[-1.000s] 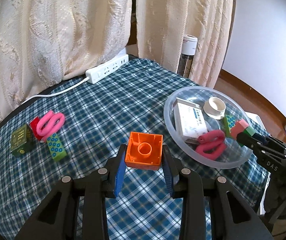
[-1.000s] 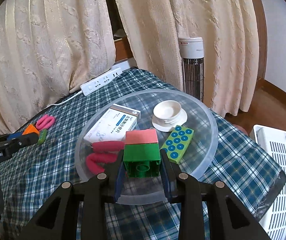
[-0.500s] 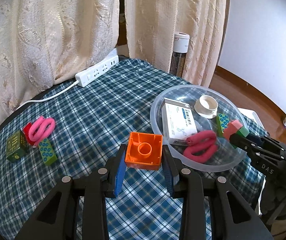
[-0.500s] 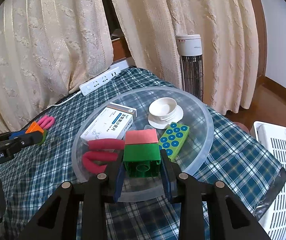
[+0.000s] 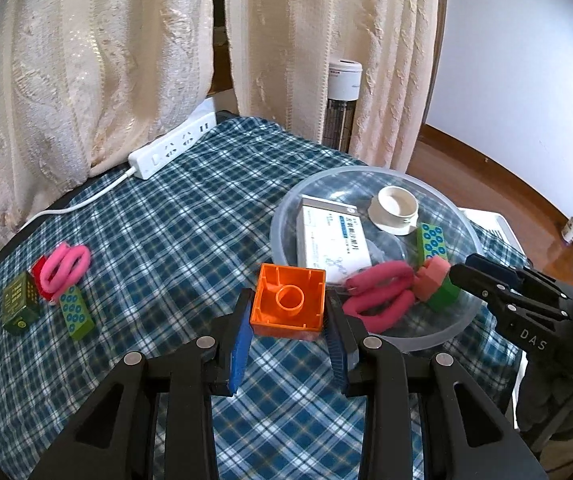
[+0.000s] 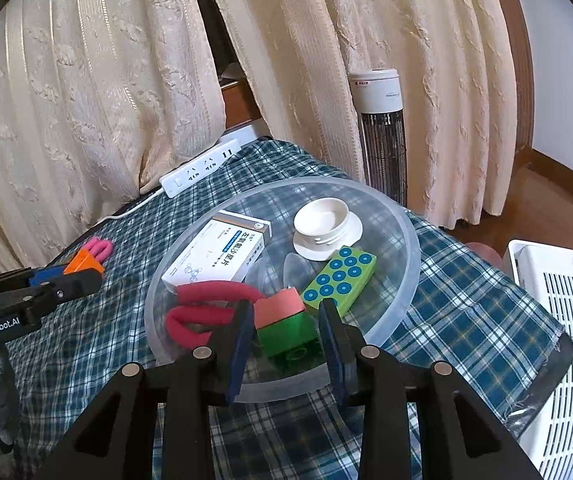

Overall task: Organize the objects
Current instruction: 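Carry the orange brick with the left gripper while the right gripper carries the stacked brick to the bowl, then drop the orange brick into the bowl with the left gripper while the right releases the stacked brick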

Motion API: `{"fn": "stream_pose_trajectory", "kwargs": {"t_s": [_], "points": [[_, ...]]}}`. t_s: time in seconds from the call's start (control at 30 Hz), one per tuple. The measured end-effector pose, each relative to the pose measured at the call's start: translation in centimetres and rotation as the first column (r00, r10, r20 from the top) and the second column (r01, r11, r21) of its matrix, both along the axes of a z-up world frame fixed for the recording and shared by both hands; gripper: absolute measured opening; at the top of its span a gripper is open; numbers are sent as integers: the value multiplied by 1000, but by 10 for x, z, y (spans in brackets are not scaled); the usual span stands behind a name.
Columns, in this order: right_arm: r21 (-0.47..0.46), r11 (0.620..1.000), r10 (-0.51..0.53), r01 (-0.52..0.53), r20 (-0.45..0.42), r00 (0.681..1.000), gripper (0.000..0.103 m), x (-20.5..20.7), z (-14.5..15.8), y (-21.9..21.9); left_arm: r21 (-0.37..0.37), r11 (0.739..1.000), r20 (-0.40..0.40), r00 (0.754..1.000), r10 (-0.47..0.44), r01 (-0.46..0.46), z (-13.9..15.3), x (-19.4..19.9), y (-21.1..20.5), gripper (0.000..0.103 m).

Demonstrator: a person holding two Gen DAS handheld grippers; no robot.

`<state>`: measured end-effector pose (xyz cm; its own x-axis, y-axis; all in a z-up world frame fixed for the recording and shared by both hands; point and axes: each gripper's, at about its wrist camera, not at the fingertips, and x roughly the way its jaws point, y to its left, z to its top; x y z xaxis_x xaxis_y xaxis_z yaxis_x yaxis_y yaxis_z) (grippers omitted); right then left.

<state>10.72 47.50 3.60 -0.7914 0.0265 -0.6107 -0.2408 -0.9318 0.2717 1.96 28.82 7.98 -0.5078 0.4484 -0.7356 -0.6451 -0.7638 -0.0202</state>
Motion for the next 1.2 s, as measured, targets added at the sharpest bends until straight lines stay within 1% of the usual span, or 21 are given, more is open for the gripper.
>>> {"fn": "stream_pose_trajectory", "kwargs": {"t_s": [0.47, 0.7, 0.87, 0.9, 0.93, 1.0, 1.2], "points": [[-14, 1000, -11, 11, -33, 999, 36, 8, 2, 10, -1, 996, 12, 996, -93, 93, -5, 11, 43, 35], [-28, 1000, -15, 13, -44, 999, 36, 9, 2, 13, -6, 991, 43, 990, -133, 133, -17, 12, 62, 35], [-37, 999, -15, 14, -43, 999, 36, 9, 0, 15, 7, 986, 59, 984, -167, 167, -22, 15, 71, 36], [-38, 999, -17, 15, -42, 999, 36, 9, -1, 16, 10, 985, 68, 983, -173, 173, -23, 15, 73, 41], [-39, 999, -18, 16, -41, 999, 36, 9, -1, 16, 15, 984, 81, 981, -178, 177, -25, 14, 74, 50], [-41, 999, -21, 19, -42, 999, 36, 10, -1, 17, 29, 985, 91, 981, -171, 169, -27, 13, 72, 58], [-41, 999, -21, 19, -44, 999, 37, 11, -1, 17, 33, 987, 95, 983, -160, 157, -27, 13, 63, 58]]}}
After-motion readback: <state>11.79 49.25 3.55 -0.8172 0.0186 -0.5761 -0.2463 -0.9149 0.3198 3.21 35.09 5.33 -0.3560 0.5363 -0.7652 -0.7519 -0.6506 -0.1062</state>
